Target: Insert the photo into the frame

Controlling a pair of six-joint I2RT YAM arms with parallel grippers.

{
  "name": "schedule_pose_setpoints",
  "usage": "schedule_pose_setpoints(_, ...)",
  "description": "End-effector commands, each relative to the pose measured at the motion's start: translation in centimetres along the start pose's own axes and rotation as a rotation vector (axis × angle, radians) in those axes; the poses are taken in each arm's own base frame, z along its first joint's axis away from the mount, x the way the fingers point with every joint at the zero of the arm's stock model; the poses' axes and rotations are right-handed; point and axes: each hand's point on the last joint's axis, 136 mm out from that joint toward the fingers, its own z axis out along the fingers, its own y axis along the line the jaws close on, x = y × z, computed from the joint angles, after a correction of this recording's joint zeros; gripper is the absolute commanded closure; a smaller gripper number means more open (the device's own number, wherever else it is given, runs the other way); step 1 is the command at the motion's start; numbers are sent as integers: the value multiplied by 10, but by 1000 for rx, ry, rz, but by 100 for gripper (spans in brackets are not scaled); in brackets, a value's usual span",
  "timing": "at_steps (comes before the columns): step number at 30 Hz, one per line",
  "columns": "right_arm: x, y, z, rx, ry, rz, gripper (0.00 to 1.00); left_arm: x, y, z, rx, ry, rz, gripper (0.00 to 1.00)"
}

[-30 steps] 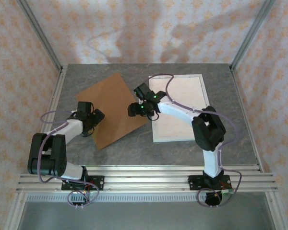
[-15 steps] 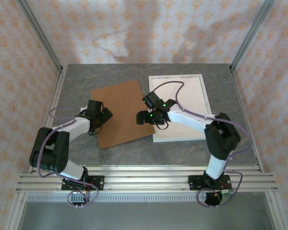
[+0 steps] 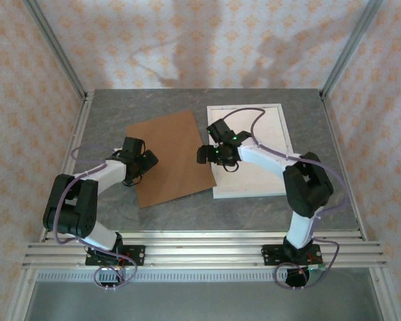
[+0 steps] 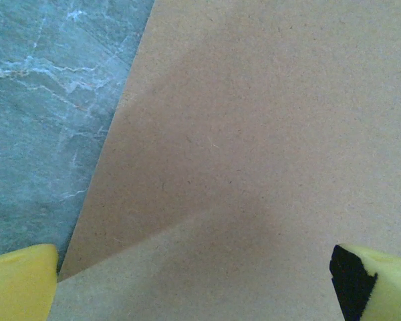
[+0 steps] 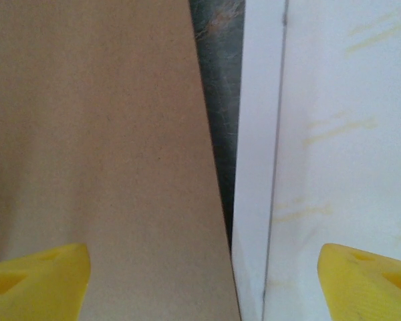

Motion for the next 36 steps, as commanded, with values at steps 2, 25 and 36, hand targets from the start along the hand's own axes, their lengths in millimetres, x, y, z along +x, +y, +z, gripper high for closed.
schedule_pose_setpoints(2,-10,10,5,-39,-3,-25,12,34,-61,2,236,154,28,0)
schedule_pose_setpoints(25,5,35,19,-279,109,50,18,46,-75,7,247,176,63,0)
schedule_pose_setpoints(36,32,30,10,-306,179,99,20,35,-49,9,185,200,98,0)
